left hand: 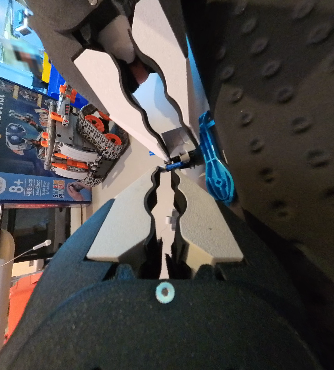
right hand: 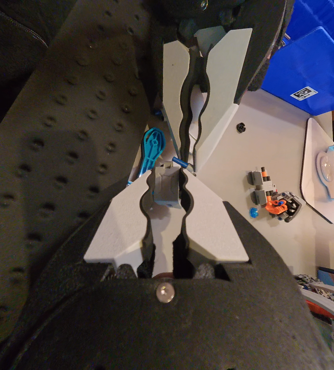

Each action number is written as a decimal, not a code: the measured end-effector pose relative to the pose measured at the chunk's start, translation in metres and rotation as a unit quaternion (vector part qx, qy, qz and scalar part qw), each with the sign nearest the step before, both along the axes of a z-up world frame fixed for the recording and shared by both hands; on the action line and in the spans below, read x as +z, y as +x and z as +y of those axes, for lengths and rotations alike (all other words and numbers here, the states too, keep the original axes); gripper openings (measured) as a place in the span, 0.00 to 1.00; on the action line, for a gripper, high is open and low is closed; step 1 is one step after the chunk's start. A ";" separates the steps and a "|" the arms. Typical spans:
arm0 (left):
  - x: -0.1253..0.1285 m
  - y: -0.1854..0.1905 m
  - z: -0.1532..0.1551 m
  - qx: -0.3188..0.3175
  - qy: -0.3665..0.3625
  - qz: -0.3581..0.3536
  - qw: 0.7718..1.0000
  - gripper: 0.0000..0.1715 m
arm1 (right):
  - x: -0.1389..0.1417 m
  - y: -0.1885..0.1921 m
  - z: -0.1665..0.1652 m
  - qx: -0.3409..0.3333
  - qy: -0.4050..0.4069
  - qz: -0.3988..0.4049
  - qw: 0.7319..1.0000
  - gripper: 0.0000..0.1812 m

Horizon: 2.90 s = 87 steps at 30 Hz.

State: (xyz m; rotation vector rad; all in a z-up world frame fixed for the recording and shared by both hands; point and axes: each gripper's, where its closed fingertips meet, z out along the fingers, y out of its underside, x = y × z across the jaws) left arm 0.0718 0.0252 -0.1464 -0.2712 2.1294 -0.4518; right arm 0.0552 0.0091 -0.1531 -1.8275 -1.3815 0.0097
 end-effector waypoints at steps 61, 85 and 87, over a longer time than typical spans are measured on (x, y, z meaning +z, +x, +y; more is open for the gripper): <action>0.052 0.037 0.027 0.080 -0.297 0.040 0.951 0.23 | 0.084 0.047 0.057 -0.188 0.056 0.335 0.922 0.08; 0.061 0.044 0.036 0.114 -0.258 -0.021 0.959 0.33 | 0.088 0.062 0.071 -0.261 0.113 0.289 0.914 0.08; 0.063 0.046 0.044 0.132 -0.257 -0.030 0.957 0.24 | 0.087 0.062 0.073 -0.270 0.123 0.277 0.914 0.08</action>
